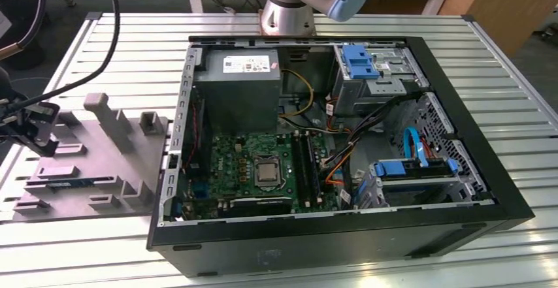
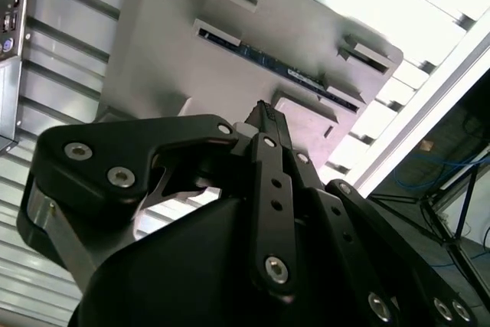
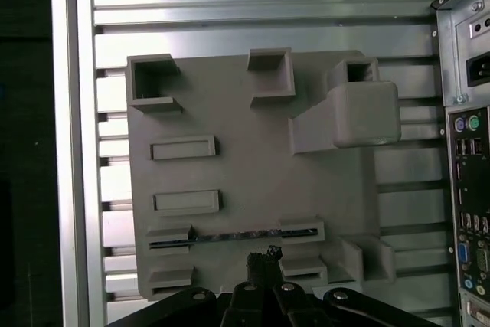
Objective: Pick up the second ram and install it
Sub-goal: 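Reach for the second ram, then pick up the second ram and move it above second insertion slot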
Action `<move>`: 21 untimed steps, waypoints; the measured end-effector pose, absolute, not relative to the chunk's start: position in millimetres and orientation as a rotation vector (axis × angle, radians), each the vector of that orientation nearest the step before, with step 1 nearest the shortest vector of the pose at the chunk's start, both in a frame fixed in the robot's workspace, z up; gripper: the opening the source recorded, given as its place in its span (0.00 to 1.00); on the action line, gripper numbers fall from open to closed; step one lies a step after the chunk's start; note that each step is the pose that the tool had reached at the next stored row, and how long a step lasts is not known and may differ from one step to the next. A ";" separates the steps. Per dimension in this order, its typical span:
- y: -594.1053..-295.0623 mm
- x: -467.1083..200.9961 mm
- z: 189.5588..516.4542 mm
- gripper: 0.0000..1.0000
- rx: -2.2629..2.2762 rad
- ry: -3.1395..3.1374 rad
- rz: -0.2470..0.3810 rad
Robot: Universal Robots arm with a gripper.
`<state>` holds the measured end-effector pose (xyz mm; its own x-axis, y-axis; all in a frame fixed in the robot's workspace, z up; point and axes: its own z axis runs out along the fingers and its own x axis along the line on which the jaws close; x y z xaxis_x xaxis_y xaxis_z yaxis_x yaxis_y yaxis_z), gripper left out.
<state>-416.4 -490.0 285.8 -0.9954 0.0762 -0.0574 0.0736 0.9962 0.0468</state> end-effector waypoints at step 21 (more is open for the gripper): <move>-490.0 -418.8 284.7 0.11 0.055 3.082 0.071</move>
<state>-418.8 -490.0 284.7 -0.9977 0.0373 -0.0574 0.0346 0.9983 0.0469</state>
